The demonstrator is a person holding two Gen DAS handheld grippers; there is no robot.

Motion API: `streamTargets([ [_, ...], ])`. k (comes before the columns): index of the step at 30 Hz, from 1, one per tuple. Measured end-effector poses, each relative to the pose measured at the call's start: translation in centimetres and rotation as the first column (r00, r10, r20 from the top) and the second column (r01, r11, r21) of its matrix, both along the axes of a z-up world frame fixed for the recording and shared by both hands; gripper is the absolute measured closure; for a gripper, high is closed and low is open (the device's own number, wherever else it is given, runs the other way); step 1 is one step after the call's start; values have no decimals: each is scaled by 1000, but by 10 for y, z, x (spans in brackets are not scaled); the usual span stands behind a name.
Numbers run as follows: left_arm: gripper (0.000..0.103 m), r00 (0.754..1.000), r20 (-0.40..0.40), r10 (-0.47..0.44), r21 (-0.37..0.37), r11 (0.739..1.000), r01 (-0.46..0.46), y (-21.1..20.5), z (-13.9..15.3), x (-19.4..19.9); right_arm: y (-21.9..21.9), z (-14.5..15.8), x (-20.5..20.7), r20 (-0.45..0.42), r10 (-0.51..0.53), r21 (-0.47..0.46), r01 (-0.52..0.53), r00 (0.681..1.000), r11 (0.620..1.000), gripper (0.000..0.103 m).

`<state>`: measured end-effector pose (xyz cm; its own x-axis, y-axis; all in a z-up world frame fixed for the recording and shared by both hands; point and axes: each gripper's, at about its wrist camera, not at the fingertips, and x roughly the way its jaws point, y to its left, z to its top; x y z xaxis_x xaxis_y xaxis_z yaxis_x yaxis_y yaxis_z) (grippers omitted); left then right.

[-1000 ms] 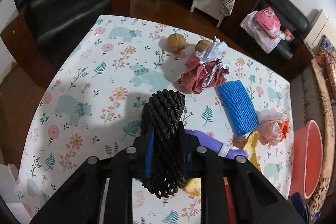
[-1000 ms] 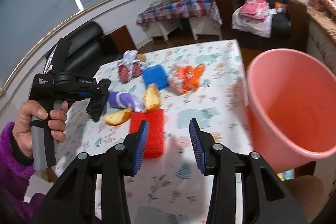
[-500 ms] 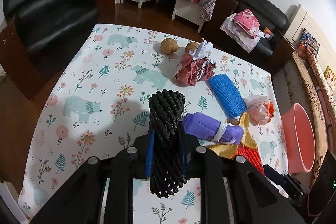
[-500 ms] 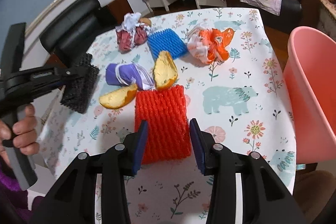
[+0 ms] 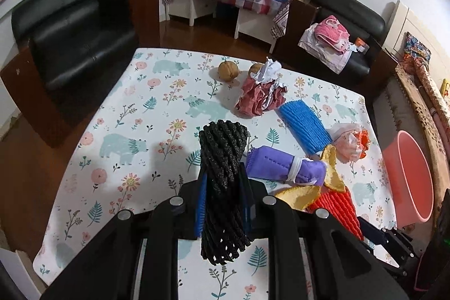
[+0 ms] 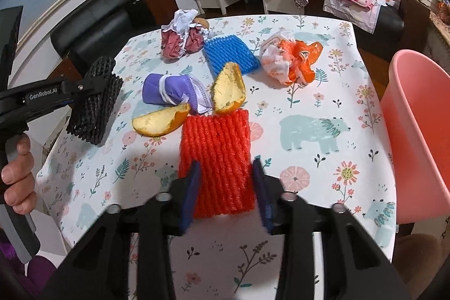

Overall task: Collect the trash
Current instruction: 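Grasp the black mesh pad with the left gripper while the right grasps the red foam net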

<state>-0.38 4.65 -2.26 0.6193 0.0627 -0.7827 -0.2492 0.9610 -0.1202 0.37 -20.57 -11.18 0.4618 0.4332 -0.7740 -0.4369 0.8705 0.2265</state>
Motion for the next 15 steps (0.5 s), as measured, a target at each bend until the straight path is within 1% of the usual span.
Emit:
streamTargets([
  [1, 84, 1000, 1, 0, 3, 1000, 0, -1, 1, -1, 0, 0, -2, 4, 4, 1, -4, 1000, 1000, 79],
  [3, 84, 1000, 4, 1, 7, 1000, -1, -4, 2, -3, 0, 3, -4, 19, 12, -3, -12, 1000, 1000, 89],
  [4, 84, 1000, 6, 1, 10, 1000, -1, -5, 3, -3, 0, 3, -5, 25, 13, -6, -13, 1000, 1000, 91],
  [8, 84, 1000, 19, -3, 33, 999, 2, -12, 7, -7, -2, 6, -9, 38, 20, -6, -20, 999, 1000, 91],
  [15, 84, 999, 38, -9, 56, 998, 7, -22, 13, -9, -12, 22, -19, 93, 22, 2, -23, 995, 1000, 91],
])
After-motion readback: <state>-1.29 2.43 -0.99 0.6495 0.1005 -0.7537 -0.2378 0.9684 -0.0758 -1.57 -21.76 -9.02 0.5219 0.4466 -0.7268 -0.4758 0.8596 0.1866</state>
